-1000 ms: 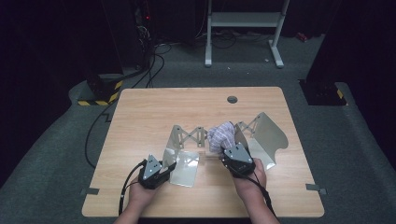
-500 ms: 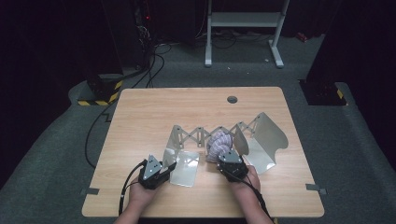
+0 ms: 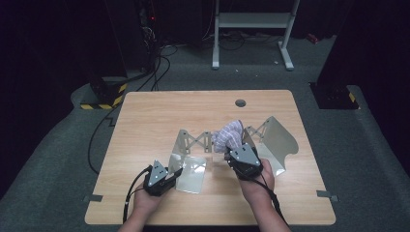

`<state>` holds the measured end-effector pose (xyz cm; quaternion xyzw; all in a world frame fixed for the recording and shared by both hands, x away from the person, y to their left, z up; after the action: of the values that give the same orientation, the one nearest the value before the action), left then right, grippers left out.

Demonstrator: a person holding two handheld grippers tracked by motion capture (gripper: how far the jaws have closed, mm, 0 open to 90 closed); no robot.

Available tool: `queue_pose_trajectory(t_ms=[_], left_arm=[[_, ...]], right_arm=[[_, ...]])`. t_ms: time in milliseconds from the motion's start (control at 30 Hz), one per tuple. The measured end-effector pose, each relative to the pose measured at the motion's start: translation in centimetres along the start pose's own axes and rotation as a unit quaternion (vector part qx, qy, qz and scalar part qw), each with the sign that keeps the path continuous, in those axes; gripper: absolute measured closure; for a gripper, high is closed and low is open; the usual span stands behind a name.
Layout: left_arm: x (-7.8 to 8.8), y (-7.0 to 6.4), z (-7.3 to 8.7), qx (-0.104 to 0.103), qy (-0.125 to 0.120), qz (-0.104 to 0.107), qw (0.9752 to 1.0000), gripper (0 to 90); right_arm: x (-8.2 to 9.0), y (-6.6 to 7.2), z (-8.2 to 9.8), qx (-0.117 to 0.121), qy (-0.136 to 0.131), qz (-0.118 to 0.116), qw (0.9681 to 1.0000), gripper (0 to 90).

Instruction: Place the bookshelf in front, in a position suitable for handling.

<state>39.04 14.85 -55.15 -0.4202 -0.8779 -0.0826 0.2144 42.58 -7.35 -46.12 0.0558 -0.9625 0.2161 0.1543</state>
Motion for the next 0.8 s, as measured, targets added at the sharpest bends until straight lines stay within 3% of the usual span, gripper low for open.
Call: queue_pose_trajectory(t_ms=[100, 200, 367, 500, 700, 800], left_arm=[[0.0, 0.0, 0.0, 0.0, 0.0, 0.0, 1.0, 69.0], [0.0, 0.0, 0.0, 0.0, 0.0, 0.0, 1.0, 69.0], [0.0, 0.0, 0.0, 0.002, -0.001, 0.0, 1.0, 69.0], [0.0, 0.0, 0.0, 0.001, -0.001, 0.0, 1.0, 69.0], [0.0, 0.0, 0.0, 0.001, -0.001, 0.0, 1.0, 69.0], [0.0, 0.0, 0.0, 0.001, 0.0, 0.0, 1.0, 69.0]], right_arm=[[-0.5, 0.6, 0.9, 0.007, 0.011, -0.002, 0.9999, 59.7], [-1.7, 1.6, 3.2, 0.013, 0.043, -0.012, 0.9989, 60.0], [-3.7, 3.4, 7.7, 0.034, 0.102, -0.026, 0.9938, 60.1], [-4.5, 3.8, 9.5, 0.039, 0.126, -0.026, 0.9909, 60.0], [-4.5, 3.4, 9.4, 0.035, 0.128, -0.024, 0.9909, 59.9], [-3.9, 2.6, 8.1, 0.023, 0.108, -0.017, 0.9937, 59.9]])
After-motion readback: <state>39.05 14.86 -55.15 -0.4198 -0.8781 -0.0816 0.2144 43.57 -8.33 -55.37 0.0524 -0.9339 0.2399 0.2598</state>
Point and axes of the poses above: each handheld gripper's, and its own axes: x roughly backward along the jaws, z roughly out of its underside, y roughly to its left, the point moved 9 cm from there along -x, roughly forward along the jaws, and after that the axes turned 14 degrees about z, right-handed, at the moved point
